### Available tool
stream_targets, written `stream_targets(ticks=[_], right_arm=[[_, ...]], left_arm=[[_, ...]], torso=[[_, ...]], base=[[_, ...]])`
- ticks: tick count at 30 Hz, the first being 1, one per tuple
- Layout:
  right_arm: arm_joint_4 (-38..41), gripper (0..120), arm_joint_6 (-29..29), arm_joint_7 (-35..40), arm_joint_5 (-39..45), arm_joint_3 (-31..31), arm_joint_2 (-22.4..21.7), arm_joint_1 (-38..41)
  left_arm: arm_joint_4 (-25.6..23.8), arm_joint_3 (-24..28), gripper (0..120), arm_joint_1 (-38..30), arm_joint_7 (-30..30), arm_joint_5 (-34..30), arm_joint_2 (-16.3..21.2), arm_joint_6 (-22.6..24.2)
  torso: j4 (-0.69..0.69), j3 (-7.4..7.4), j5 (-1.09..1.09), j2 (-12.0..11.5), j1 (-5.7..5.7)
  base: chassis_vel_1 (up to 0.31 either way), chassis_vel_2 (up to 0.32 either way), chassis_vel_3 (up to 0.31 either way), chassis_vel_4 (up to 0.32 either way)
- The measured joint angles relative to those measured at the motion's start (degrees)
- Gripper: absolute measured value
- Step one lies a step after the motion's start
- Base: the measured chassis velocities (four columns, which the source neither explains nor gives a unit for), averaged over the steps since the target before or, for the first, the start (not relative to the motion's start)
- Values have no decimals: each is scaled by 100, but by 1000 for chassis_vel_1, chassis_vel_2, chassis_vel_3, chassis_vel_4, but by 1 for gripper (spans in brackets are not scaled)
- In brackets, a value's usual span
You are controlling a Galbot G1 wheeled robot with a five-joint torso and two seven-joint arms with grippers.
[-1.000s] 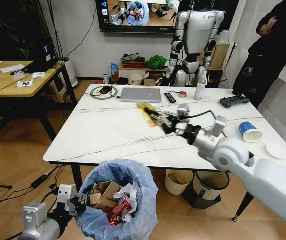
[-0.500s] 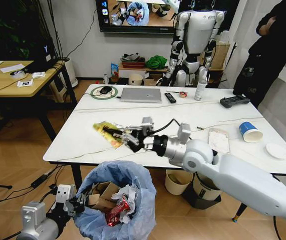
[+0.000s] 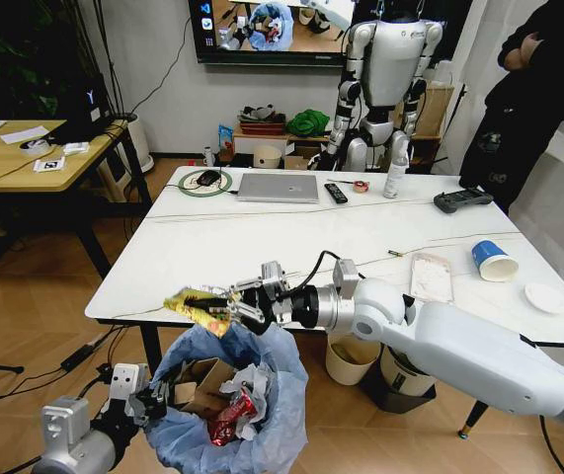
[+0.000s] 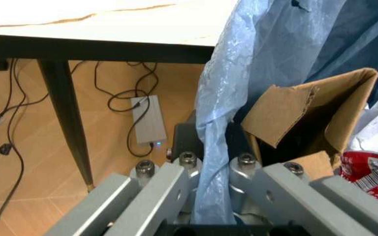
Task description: Pick up the trash bin and place the trash from the table into it.
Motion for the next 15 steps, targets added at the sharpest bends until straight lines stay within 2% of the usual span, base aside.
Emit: stream_targets(ticks=[7,15], right_arm=[[-115,0,-29,-396,-233,-48,-118,-95],[-201,0,-42,-509,-442,42,-211,-300]], left_arm=[[0,7,0,5,-2,0,4,4],[0,28,0,3,-3,2,3,7]], torso=[[0,0,1,0,0],[0,0,1,0,0]], base=[[0,0,0,0],[0,0,0,0]])
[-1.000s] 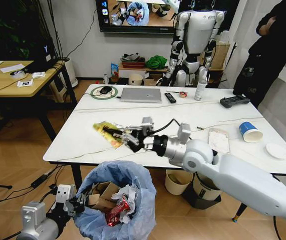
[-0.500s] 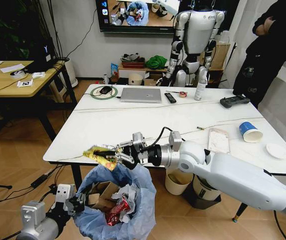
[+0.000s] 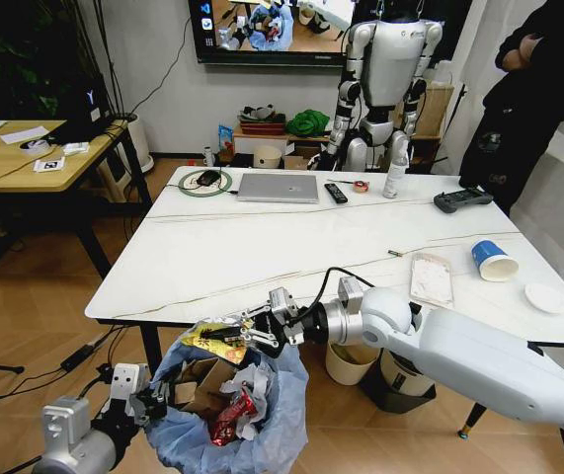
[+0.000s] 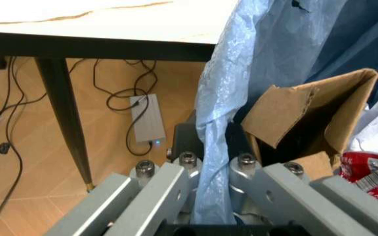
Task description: Pick up the trash bin and place the trash from the table into it.
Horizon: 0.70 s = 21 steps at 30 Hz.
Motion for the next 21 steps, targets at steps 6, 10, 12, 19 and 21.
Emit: stream_targets(ticks=[6,10,12,19,21], right_arm=[[-86,0,0,-43,-221,25,-73,-154],[-148,8,-56,-40,-328,43,-88,-189],[-167,11,-58,-38,-360,44,-87,-200],[-288,38,-59,-28,-436,66,-56,-319],[-302,44,-59,-26,-439,76,-44,-326]], left_arm=[[0,-4,0,11,-7,0,14,14],[0,-18,0,18,-23,-2,25,20],[0,-14,0,20,-31,-2,22,22],[1,1,0,29,-56,-4,3,32],[0,2,0,28,-58,-10,3,34]], torso=[[0,0,0,0,0],[0,0,0,0,0],[0,0,0,0,0],[0,0,0,0,0],[0,0,0,0,0]], base=[[0,0,0,0],[0,0,0,0],[0,0,0,0],[0,0,0,0],[0,0,0,0]])
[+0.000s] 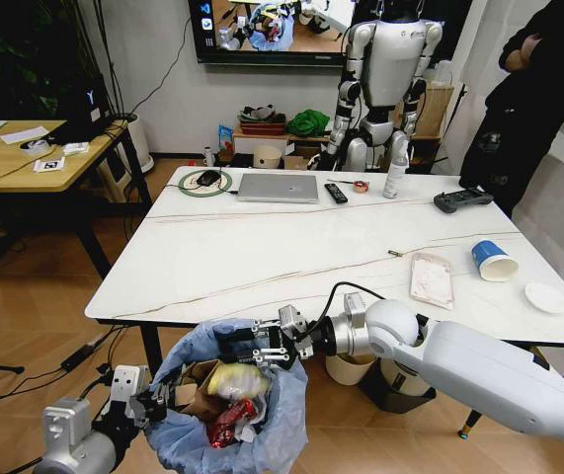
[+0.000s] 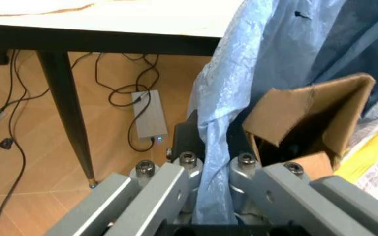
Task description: Pick up the trash bin and place the trash from the table into it.
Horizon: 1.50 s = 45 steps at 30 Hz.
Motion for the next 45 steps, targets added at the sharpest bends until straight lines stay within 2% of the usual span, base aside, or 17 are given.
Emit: stream_targets(ticks=[1,3,7,9,14,24,29,34,35,38,41,42,45], right_arm=[[-5,51,1,3,0,6,8,-1],[-7,54,2,3,1,7,10,0],[-12,73,3,11,13,21,15,0],[-11,76,3,12,17,22,15,-4],[12,98,3,38,73,34,28,-7],[327,100,22,157,336,218,50,76],[524,100,99,600,549,830,180,16],[576,100,83,1705,756,1512,50,-103],[576,100,83,1705,756,1512,50,-103],[679,100,-211,2747,752,2029,-173,-516],[825,100,-742,3913,758,2733,-550,-1093],[825,100,-742,3913,758,2733,-550,-1093],[843,100,-945,4473,759,3301,-797,-1514]], left_arm=[[0,0,0,-4,-3,-7,0,2],[0,0,0,-7,-5,-11,1,5],[0,4,0,-24,-17,-36,6,16],[0,6,0,-26,-18,-38,7,17],[0,12,0,-30,-20,-43,10,20],[0,13,0,-29,-21,-41,26,26],[0,12,0,-7,-15,-6,39,26],[0,19,0,-1,-4,-13,158,30],[0,19,0,-1,-4,-13,158,30],[0,45,0,1,21,-18,283,31],[0,99,0,-37,48,-31,414,31],[0,99,0,-37,48,-31,414,31],[0,144,0,-66,68,-56,469,31]], torso=[[1,0,0,0,0],[1,0,0,0,0],[0,0,0,0,0],[0,0,0,0,0],[0,0,0,0,0],[0,0,0,0,0],[1,0,1,0,0],[2,0,-1,0,1],[2,0,-1,0,1],[1,0,1,0,1],[-1,0,1,0,1],[-1,0,1,0,1],[-5,0,1,0,1]], base=[[0,0,0,0],[0,0,0,0],[0,0,0,0],[0,0,0,0],[0,0,0,0],[0,0,0,0],[0,0,0,0],[0,0,0,0],[0,0,0,0],[0,0,0,0],[0,0,0,0],[0,0,0,0],[0,0,0,0]])
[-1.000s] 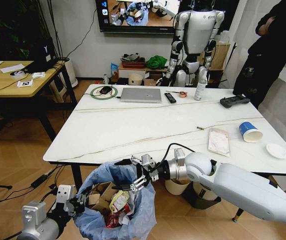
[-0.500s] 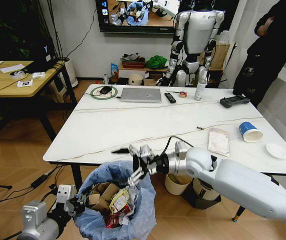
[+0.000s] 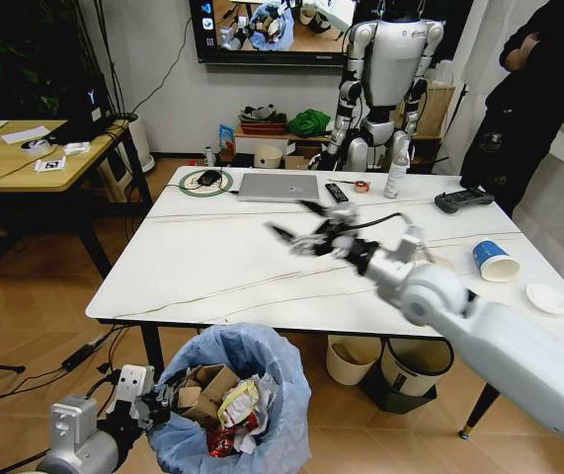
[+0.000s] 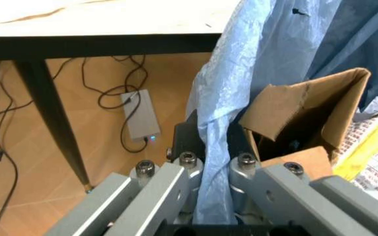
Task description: Pick up the trash bin and place the trash from the table into it.
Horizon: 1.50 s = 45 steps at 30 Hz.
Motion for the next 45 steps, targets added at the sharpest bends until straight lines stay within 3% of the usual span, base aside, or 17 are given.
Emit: stream_targets(ticks=[7,13,22,29,34,45], right_arm=[[-108,100,-69,515,35,682,-210,-449],[-136,100,-299,522,93,1569,-289,-1230],[-141,100,-972,822,-94,2679,149,-2000],[-261,100,-1060,497,-266,2934,263,-2287],[-438,100,-1030,266,-307,2951,221,-2279],[-1033,100,-1144,136,-285,2391,74,-1668]], left_arm=[[0,-56,0,183,53,53,-16,-7],[0,-63,0,271,69,98,95,-16],[0,-73,0,343,87,101,208,-32],[0,-69,0,494,82,106,417,-28],[0,-52,0,446,77,148,297,-29],[0,-73,0,495,65,176,154,-29]], torso=[[8,0,-1,0,0],[3,0,0,0,-1],[5,0,-2,0,-1],[5,0,0,0,-1],[4,0,-2,0,-1],[5,0,-3,0,-1]], base=[[0,0,0,0],[0,0,0,0],[0,0,0,0],[0,0,0,0],[0,0,0,0],[0,0,0,0]])
